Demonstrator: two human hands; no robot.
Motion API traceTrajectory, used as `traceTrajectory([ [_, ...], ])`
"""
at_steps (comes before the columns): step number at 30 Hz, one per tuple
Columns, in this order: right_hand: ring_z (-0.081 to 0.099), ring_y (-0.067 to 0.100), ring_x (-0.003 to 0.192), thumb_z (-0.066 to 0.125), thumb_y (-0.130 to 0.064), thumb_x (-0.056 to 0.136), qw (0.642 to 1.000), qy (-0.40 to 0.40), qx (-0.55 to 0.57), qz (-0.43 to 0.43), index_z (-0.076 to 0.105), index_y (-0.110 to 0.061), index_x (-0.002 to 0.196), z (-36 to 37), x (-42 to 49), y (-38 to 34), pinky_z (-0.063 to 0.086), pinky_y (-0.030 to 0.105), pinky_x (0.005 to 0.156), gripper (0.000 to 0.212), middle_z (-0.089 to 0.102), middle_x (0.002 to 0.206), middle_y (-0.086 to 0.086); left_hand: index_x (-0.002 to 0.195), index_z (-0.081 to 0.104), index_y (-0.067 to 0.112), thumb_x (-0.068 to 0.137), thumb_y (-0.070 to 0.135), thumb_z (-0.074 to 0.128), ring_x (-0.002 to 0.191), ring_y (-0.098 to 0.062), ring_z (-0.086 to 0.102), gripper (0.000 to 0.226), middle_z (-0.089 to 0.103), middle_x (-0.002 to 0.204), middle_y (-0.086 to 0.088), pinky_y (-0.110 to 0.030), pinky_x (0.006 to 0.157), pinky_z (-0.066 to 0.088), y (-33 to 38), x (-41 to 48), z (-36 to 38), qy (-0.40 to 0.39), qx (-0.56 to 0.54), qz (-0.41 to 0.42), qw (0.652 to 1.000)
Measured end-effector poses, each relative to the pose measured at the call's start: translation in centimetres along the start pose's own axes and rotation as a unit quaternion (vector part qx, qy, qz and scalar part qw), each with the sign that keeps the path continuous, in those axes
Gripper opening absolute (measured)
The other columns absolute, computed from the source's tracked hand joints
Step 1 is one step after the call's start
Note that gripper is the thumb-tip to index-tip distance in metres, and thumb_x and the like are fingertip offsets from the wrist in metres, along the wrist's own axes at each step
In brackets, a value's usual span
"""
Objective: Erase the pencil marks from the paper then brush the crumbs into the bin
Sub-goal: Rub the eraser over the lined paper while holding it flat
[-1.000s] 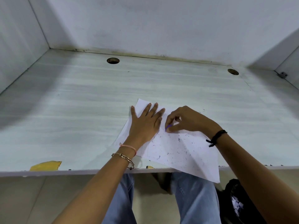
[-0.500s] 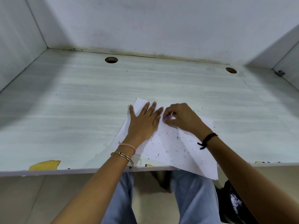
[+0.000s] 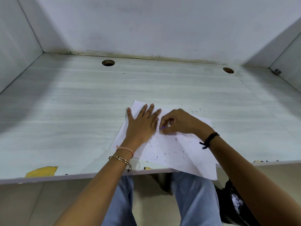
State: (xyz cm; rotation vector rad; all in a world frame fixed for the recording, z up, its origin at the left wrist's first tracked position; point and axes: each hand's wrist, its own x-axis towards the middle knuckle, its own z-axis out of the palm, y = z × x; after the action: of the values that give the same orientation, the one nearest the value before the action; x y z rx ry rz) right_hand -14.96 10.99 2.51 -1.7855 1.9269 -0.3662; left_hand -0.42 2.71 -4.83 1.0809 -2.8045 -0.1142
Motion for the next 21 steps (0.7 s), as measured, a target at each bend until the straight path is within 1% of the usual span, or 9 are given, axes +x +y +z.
traceTrajectory([
  [3,0.049,-0.005,0.054,0.071,-0.015,0.077,0.992,0.127,0.019,0.016,0.068,-0.014,0.075,0.0,0.8,0.8,0.035,0.01,0.055,0.004,0.067,0.077,-0.003,0.152,-0.003,0.04,0.106,0.04,0.012,0.15,-0.013,-0.005,0.049,-0.004,0.163,0.008,-0.068,0.111,0.002,-0.1,0.0,0.2,0.002,0.01,-0.001,1.0],
  [4,0.049,-0.003,0.055,0.07,-0.015,0.078,0.99,0.141,0.022,0.007,0.066,-0.015,0.074,0.4,0.7,0.6,0.035,0.009,0.055,0.005,0.066,0.077,-0.003,0.152,-0.003,0.04,0.106,0.04,0.012,0.15,-0.013,-0.005,0.049,-0.005,0.163,0.008,-0.068,0.111,0.002,-0.1,0.0,0.1,0.001,0.01,-0.003,1.0],
  [9,0.052,0.003,0.059,0.072,-0.018,0.079,0.999,0.009,0.038,-0.037,0.07,-0.024,0.077,1.1,-1.6,0.2,0.043,0.012,0.059,0.006,0.067,0.075,-0.008,0.153,0.004,0.04,0.105,0.04,0.012,0.15,-0.011,-0.004,0.049,-0.001,0.163,0.009,-0.068,0.11,-0.001,0.0,0.0,0.0,0.005,-0.013,-0.001,1.0],
  [10,0.056,0.005,0.06,0.072,-0.018,0.079,0.998,0.018,0.051,-0.03,0.071,-0.024,0.079,0.7,-1.7,0.9,0.047,0.015,0.061,0.006,0.068,0.077,-0.008,0.153,0.004,0.041,0.104,0.04,0.009,0.15,-0.011,-0.003,0.049,-0.001,0.163,0.01,-0.067,0.11,-0.002,-0.1,-0.1,0.1,0.008,-0.009,-0.002,1.0],
  [13,0.064,0.015,0.057,0.07,-0.01,0.083,0.974,0.159,0.158,0.034,0.069,-0.015,0.085,0.3,-2.0,2.9,0.052,0.024,0.06,0.005,0.067,0.083,0.0,0.154,0.008,0.037,0.101,0.042,-0.001,0.149,-0.008,0.001,0.054,0.004,0.163,0.01,-0.06,0.113,-0.005,-0.2,-0.1,-0.1,0.019,-0.014,0.004,1.0],
  [15,0.065,0.015,0.061,0.068,-0.007,0.084,0.953,0.205,0.214,0.061,0.068,-0.011,0.088,0.6,-2.4,3.6,0.051,0.019,0.063,0.006,0.067,0.089,0.004,0.154,0.014,0.031,0.105,0.038,0.009,0.149,-0.005,0.002,0.05,0.007,0.163,0.009,-0.048,0.116,-0.011,-0.2,-0.1,-0.3,0.022,-0.048,0.014,0.998],
  [17,0.063,0.012,0.072,0.069,-0.006,0.082,0.954,0.2,0.212,0.07,0.069,-0.014,0.088,1.0,-2.6,3.7,0.047,0.01,0.067,0.009,0.068,0.092,0.002,0.154,0.017,0.025,0.105,0.039,0.019,0.148,-0.003,0.001,0.051,0.01,0.163,0.008,-0.039,0.117,-0.012,-0.2,0.0,-0.4,0.016,-0.094,0.025,0.995],
  [19,0.064,0.014,0.078,0.069,-0.009,0.081,0.959,0.193,0.196,0.074,0.07,-0.017,0.086,0.9,-2.5,3.6,0.044,0.006,0.069,0.009,0.069,0.089,0.001,0.154,0.019,0.024,0.102,0.05,0.027,0.148,-0.003,0.002,0.059,0.009,0.163,0.008,-0.041,0.119,-0.011,-0.2,0.2,-0.4,0.0,-0.127,0.02,0.992],
  [21,0.064,0.019,0.079,0.069,-0.006,0.079,0.957,0.202,0.194,0.079,0.069,-0.017,0.09,0.7,-2.2,3.7,0.044,0.005,0.068,0.015,0.069,0.088,0.004,0.152,0.024,0.025,0.096,0.062,0.032,0.148,-0.006,0.006,0.068,0.012,0.162,0.009,-0.05,0.119,-0.007,0.0,0.3,-0.3,-0.003,-0.128,0.007,0.992],
])
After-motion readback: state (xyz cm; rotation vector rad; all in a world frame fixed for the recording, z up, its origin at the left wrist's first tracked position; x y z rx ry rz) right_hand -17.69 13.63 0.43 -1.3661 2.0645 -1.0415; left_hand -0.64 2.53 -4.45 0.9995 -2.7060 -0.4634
